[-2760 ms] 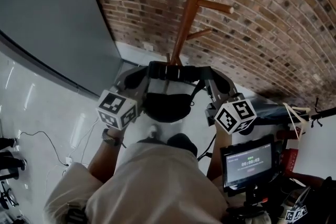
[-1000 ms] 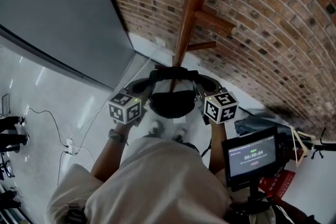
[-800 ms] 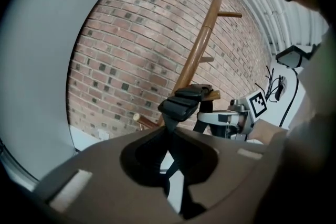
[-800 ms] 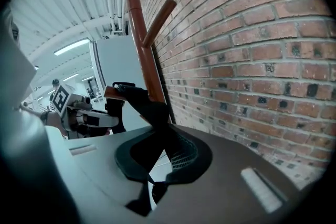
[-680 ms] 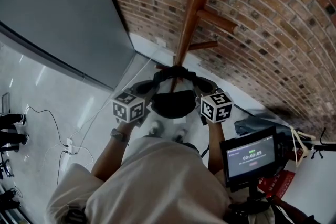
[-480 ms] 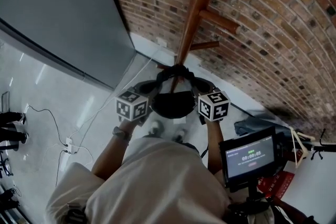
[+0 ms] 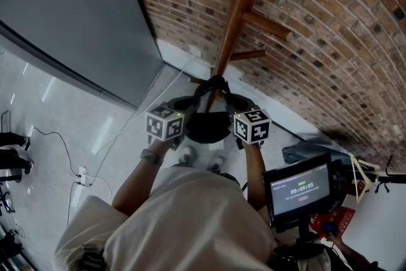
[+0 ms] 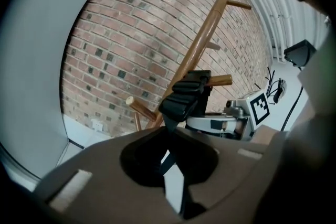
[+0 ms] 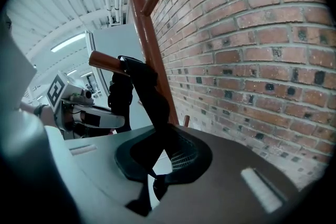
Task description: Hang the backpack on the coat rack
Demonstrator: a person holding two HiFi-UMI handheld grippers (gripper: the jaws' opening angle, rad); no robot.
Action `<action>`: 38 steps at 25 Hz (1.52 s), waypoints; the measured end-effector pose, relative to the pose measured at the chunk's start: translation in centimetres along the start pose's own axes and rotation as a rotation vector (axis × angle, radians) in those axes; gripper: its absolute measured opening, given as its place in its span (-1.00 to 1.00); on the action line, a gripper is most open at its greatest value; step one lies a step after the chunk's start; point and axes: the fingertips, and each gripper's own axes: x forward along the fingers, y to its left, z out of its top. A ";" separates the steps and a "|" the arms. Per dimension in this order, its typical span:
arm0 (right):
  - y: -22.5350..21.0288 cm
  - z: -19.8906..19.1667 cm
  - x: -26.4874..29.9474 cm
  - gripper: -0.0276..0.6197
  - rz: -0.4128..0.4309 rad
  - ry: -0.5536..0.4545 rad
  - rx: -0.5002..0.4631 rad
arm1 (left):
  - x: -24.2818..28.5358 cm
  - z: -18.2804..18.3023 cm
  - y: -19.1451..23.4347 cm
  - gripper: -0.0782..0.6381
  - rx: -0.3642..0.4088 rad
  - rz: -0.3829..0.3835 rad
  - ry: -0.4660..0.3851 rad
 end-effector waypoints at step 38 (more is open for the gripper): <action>1.9 0.5 1.6 -0.59 0.035 -0.070 0.027 | 3.7 -1.0 -0.9 -0.45 0.056 -0.003 0.033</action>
